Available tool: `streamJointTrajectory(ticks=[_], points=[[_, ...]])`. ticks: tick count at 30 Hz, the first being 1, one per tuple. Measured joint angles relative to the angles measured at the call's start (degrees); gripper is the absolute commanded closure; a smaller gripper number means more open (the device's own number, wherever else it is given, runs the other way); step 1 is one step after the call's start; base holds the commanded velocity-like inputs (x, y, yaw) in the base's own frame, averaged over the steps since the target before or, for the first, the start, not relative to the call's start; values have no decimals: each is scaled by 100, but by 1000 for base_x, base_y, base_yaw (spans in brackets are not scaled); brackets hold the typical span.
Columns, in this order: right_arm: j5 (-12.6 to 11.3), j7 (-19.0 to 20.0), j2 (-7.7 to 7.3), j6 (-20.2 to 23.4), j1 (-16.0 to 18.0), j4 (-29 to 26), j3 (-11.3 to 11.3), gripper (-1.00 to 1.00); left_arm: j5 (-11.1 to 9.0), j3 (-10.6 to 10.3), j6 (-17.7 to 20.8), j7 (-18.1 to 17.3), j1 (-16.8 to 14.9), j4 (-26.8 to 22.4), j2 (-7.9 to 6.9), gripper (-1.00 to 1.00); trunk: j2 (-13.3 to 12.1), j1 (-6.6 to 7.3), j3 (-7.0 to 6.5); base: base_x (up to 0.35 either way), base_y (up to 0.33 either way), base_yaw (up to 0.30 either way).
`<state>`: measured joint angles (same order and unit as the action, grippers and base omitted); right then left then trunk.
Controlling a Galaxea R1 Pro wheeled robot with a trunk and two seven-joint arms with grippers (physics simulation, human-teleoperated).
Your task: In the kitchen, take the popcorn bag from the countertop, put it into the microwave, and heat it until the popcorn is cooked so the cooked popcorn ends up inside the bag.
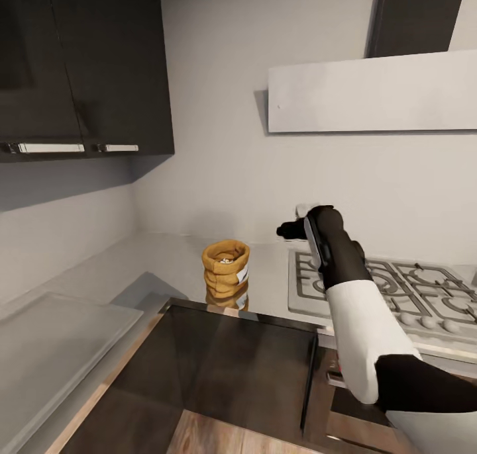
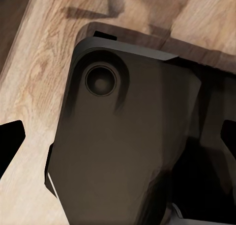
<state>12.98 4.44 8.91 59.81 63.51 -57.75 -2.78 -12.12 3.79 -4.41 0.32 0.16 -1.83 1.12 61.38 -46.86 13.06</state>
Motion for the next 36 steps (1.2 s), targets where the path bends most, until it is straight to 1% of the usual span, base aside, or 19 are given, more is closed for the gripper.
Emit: streamJointTrajectory(ticks=[1, 2, 5, 10, 15, 21, 24, 30, 32, 34, 36], points=[[2, -11, 14, 0, 42, -46, -35, -100, 1, -3, 0, 0, 0, -1, 0, -100, 0, 0, 0, 0, 0, 0], [7, -20, 36, 0, 84, -247, -66, -100, 2, -4, 0, 0, 0, -1, 0, -100, 1, 0, 0, 0, 0, 0], [8, -21, 44, -1, 111, -659, -78, -100, 2, 0, 0, 0, 0, -2, 0, -100, 0, 0, 0, 0, 0, 0], [-12, -13, 58, -1, 113, -730, -72, -100, -14, 6, 8, 5, 0, -2, -2, -100, 0, 0, 0, 24, 0, 0], [-13, -6, 69, -1, 114, -738, -46, -100, -33, 7, 17, 7, 0, 7, -9, -100, 1, 3, 0, 274, 0, 0], [-21, 5, 103, 0, 113, -596, -36, -100, -34, 7, 17, 7, 0, 6, -8, -100, 1, 2, 0, 296, 0, 0], [-33, 2, 103, 0, 113, -216, -37, -100, -34, 7, 18, 7, 0, 6, -7, -100, 0, 2, 1, 202, 0, 0], [-54, 2, 102, 0, 113, 417, -45, -100, -34, 7, 18, 7, 0, 6, -1, -100, -1, 0, 1, 26, 0, 0], [-193, 19, 102, 0, 114, 484, -39, -100, -34, 7, 17, 7, 0, 7, 0, -100, 0, 0, 0, 2, 0, 0], [-466, 62, 102, -1, 114, 447, -35, -100, -34, 7, 18, 7, 0, 5, 0, -100, 0, 0, 0, 0, 0, 0], [-586, 73, 102, -1, 114, 400, -35, -100, -34, 7, 18, 7, 0, 5, 0, -100, 0, 0, 0, 0, 0, 0]])
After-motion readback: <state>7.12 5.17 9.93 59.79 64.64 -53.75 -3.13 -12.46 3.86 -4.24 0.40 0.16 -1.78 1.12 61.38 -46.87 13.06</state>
